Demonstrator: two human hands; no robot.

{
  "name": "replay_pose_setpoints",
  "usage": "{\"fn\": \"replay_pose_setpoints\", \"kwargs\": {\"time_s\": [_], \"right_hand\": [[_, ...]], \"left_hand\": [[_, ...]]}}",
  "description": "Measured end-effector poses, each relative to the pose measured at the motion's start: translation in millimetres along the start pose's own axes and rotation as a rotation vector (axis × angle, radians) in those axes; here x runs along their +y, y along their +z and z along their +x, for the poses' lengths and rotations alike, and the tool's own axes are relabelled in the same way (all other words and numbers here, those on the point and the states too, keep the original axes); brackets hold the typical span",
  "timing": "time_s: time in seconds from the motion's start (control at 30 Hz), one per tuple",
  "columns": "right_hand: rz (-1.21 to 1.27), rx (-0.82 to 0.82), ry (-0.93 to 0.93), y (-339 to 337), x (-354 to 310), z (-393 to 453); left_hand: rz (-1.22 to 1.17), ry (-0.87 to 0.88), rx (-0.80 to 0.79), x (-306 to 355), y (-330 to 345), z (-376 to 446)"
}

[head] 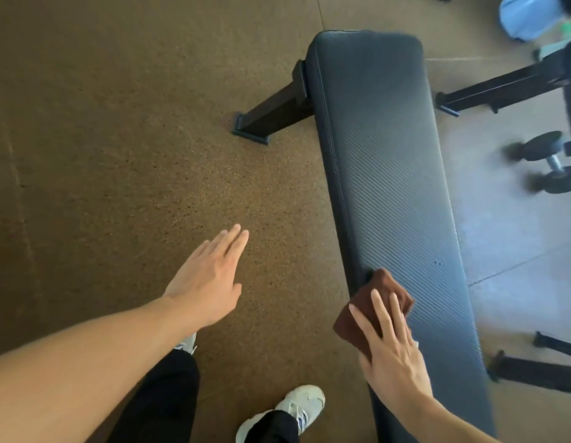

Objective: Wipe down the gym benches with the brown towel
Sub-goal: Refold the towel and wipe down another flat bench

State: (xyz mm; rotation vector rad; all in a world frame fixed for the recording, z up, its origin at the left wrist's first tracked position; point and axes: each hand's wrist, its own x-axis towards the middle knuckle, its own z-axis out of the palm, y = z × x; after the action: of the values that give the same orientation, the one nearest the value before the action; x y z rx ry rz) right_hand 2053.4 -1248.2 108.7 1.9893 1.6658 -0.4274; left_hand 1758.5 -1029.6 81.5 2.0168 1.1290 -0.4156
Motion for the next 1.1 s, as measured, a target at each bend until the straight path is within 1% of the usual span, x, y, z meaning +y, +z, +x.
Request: {"fn": "replay_pose_setpoints", "kwargs": {"time_s": [0.03,0.1,0.17,0.23,0.27,0.37,0.43,0.47,0.53,0.67,0.73,0.83,0.9,0.97,1.03,1.1], "right_hand": [[0.005,-0.034,-0.011,5,3,-13],[0.032,-0.03,-0.041,-5,0,2],[0.079,0.032,-0.039,-32,-15,49],[0.163,0.141,-0.01,-66,-31,112],[0.202,0.159,0.003,-84,-39,143],[0.24,0.1,-0.007,-120,-49,201],[0.247,0.085,-0.036,-122,-42,200],[0.239,0.106,-0.048,-118,-35,187],[0.244,0.19,-0.051,-96,-26,152],[0.312,0.324,0.032,-25,-28,60],[0.315,0.326,0.079,16,-26,12],[0.351,0.297,0.161,73,-17,-71],[0.381,0.274,0.255,112,-14,-130],[0.47,0.26,0.433,142,-16,-182],[0.584,0.244,0.59,154,-20,-208],[0.664,0.245,0.617,149,-20,-199]], "left_hand": [[0.008,0.006,-0.003,1,1,-4],[0.0,0.002,-0.024,3,2,-10],[-0.031,-0.012,-0.039,9,2,-12],[-0.049,-0.011,-0.031,17,1,-11],[-0.043,-0.002,-0.026,22,2,-9],[-0.007,0.013,-0.04,37,9,-6],[0.0,0.005,-0.086,46,15,-5],[0.003,0.008,-0.101,52,17,-5],[0.029,0.025,-0.075,63,19,-2],[0.113,0.066,0.011,89,28,1],[0.184,0.16,0.028,107,38,1],[0.274,0.359,0.031,137,55,3],[0.301,0.465,0.015,160,65,5],[0.307,0.503,-0.003,183,75,7],[0.34,0.506,-0.028,205,86,8],[0.399,0.485,-0.054,222,96,8]]}}
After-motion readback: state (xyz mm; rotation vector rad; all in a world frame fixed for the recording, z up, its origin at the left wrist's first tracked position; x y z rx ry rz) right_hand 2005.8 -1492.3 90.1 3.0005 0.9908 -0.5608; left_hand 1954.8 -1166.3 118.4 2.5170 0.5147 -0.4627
